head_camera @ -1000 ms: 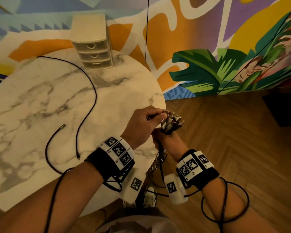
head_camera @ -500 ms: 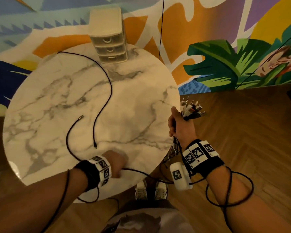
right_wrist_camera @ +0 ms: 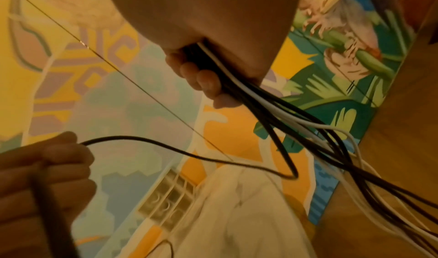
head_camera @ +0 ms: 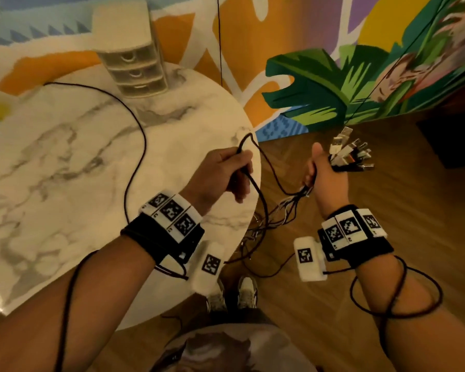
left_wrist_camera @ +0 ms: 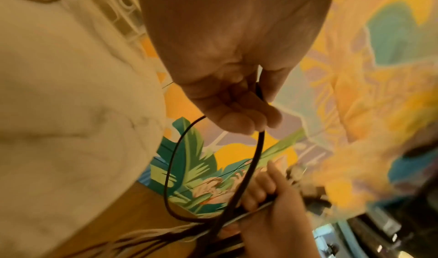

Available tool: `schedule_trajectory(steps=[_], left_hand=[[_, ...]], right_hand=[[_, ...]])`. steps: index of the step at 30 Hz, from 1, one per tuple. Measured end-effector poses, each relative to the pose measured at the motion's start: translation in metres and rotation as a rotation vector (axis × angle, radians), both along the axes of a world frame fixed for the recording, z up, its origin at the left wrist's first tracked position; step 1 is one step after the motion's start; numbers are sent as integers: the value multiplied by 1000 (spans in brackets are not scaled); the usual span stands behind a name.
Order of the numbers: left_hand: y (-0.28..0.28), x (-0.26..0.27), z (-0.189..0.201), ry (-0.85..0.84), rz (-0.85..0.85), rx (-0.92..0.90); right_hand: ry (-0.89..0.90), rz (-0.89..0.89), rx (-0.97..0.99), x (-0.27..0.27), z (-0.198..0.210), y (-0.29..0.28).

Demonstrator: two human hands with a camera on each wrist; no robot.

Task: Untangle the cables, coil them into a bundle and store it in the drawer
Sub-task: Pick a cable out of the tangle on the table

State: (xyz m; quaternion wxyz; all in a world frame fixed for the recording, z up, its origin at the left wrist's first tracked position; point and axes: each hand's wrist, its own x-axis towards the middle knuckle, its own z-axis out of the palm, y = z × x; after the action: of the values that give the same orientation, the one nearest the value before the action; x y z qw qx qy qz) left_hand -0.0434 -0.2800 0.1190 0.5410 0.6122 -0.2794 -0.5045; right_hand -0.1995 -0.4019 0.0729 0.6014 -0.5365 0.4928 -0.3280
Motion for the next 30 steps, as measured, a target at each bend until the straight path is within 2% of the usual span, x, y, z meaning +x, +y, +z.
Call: schedule_trajectory(steps=[3,7,10,13,15,16,18,22,24,26,28,30], left_hand=[[-7,-14,1,119,20,-55],[0,-35,-33,104,-89,67],[15,-47,-80,-10,-255,268],[35,-56,-130,-146,-560,582],[38,-61,-145,-278,-736,778],[34,-63,-144,-335,-783,815],[20,-66,-132,-416,-778,732],[-27,-70,-76,-527,-556,249],[-53,-76,-49,-585,-515,35],[-71,-83,-30,-514,-510,-51],[-80,-87,-18,-434,-513,-40],[-86,-90,-12,-473,-519,-92]], right_hand=[[-76,-40,-7,-13,4,-8],[-60,-69,-8,-29,6,-13],[-42,-78,-17,-38,5,-15],[-10,-90,-16,-47,3,-17],[-9,-102,-11,-50,5,-18],[-12,-109,-11,-52,6,-18],[-34,-116,-1,-53,8,-19],[5,-33,-69,-52,9,-17],[73,51,-136,-48,14,-15],[87,112,-190,-43,25,-14],[73,163,-256,-39,40,-13],[72,198,-304,-36,55,-12]])
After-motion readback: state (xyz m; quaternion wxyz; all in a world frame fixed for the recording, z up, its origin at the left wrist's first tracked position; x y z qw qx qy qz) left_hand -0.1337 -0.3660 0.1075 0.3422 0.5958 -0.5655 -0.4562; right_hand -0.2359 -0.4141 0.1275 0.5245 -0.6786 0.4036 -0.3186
